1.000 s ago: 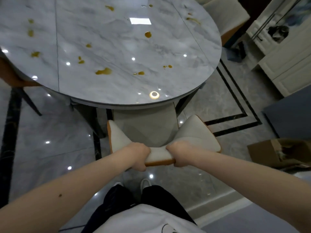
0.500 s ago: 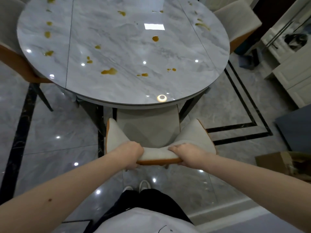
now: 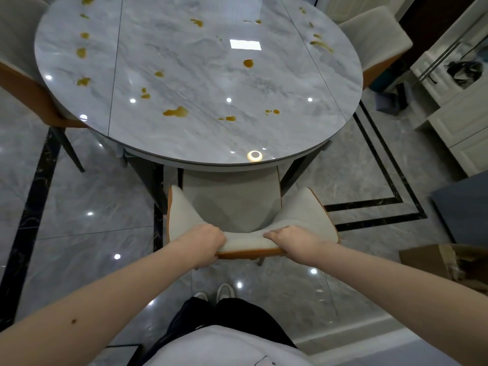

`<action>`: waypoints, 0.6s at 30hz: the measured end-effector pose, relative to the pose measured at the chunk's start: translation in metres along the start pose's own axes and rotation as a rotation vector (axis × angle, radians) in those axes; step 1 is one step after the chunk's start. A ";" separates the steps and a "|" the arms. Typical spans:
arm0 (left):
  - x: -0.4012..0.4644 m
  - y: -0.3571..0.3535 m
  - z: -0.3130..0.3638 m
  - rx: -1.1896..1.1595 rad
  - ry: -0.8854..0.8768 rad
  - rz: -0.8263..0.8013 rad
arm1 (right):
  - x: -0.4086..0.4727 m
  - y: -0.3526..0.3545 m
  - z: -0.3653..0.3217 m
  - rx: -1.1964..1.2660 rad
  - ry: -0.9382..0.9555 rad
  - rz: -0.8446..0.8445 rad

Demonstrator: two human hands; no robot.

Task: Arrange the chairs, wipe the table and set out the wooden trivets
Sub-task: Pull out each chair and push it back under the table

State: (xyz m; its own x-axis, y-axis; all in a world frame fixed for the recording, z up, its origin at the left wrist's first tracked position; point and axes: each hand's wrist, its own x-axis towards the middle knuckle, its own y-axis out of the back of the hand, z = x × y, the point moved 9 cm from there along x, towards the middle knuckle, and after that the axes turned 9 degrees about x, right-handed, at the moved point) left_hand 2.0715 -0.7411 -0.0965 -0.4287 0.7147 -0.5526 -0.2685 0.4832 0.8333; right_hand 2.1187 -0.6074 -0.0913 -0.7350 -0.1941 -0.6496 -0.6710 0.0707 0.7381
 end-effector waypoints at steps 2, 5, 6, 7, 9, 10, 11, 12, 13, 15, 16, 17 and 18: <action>-0.001 0.000 0.001 0.001 0.000 0.002 | 0.000 -0.003 0.001 -0.005 -0.005 -0.010; -0.002 0.002 0.003 0.012 -0.012 0.002 | -0.002 -0.003 0.001 0.009 -0.003 0.000; -0.002 0.003 0.004 0.018 -0.014 0.003 | -0.002 -0.003 0.002 0.015 -0.001 0.004; -0.002 0.003 0.006 0.023 -0.014 0.001 | -0.004 -0.004 0.003 0.021 0.001 0.006; -0.003 0.005 0.011 0.034 -0.015 0.005 | -0.007 -0.003 0.005 0.026 0.005 0.012; -0.003 0.006 0.014 0.038 -0.017 0.006 | -0.009 -0.004 0.006 0.020 0.009 0.011; -0.004 0.007 0.017 0.042 -0.020 0.008 | -0.010 -0.004 0.006 0.016 0.014 0.006; -0.005 0.007 0.020 0.046 -0.022 0.009 | -0.011 -0.006 0.007 0.016 0.017 -0.001; -0.005 0.006 0.022 0.047 -0.021 0.004 | -0.012 -0.007 0.006 0.014 0.025 -0.007; -0.008 0.005 0.024 0.048 -0.017 -0.010 | -0.013 -0.009 0.005 0.009 0.045 -0.006; -0.009 0.006 0.024 0.048 -0.014 -0.012 | -0.013 -0.009 0.004 0.006 0.057 0.002; -0.010 0.006 0.025 0.048 -0.009 -0.014 | -0.014 -0.009 0.003 0.000 0.067 0.008; -0.011 0.006 0.024 0.047 -0.004 -0.015 | -0.014 -0.010 0.002 -0.010 0.074 0.010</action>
State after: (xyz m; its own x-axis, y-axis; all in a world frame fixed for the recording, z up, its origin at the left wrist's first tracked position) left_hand 2.0955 -0.7335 -0.0859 -0.4213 0.7096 -0.5648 -0.2341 0.5166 0.8236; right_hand 2.1349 -0.6034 -0.0898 -0.7322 -0.2649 -0.6275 -0.6625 0.0632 0.7464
